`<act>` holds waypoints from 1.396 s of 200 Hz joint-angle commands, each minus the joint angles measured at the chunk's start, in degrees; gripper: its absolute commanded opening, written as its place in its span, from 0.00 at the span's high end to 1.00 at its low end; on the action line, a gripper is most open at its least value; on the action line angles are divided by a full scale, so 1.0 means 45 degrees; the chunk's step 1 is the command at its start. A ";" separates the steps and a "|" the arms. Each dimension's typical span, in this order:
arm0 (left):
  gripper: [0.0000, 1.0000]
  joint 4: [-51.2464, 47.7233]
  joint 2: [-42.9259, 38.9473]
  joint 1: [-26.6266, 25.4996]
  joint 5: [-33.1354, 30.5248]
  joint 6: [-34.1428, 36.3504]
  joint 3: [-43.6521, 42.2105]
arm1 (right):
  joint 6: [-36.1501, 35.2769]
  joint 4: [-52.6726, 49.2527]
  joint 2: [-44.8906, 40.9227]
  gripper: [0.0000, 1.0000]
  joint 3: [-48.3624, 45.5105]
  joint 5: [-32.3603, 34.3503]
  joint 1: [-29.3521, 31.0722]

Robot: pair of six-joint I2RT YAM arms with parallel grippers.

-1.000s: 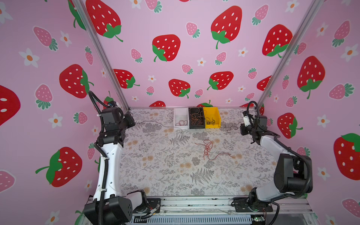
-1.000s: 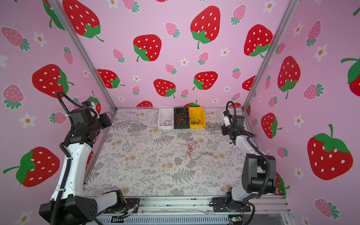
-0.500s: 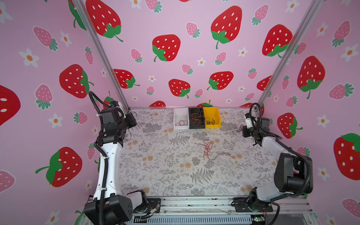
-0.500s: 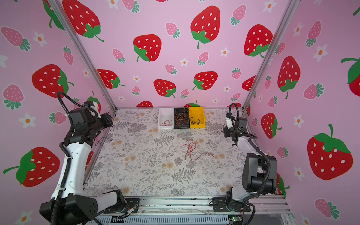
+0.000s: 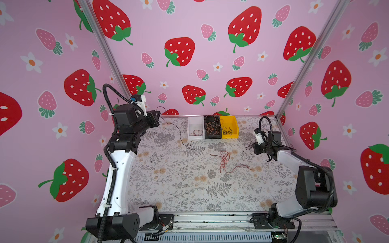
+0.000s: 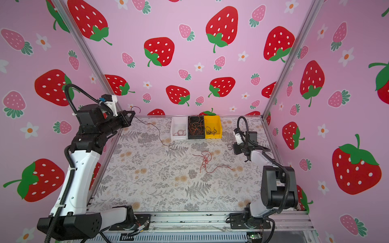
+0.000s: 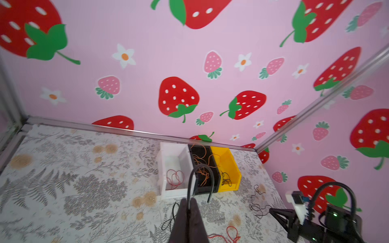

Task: Untangle the cables
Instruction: 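Hold the black wire down with the right gripper while the left rises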

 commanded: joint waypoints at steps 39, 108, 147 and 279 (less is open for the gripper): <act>1.00 0.1235 0.1766 -0.2951 0.0167 -0.0189 0.2823 | 0.0571 0.0128 0.0242 1.00 -0.0226 0.0510 0.0158; 1.00 0.1954 0.4316 -0.4737 -0.0022 0.0330 0.5533 | 0.1024 0.0366 0.0677 0.99 0.0042 0.0025 0.0403; 1.00 0.2835 0.5820 -0.5178 0.0149 0.0485 0.6777 | 0.1208 0.0524 0.0694 0.99 -0.0114 -0.0108 0.0403; 1.00 0.4455 1.0663 -0.6919 -0.0605 0.1332 1.1866 | 0.1859 0.0901 0.0949 1.00 -0.0382 -0.0950 0.0423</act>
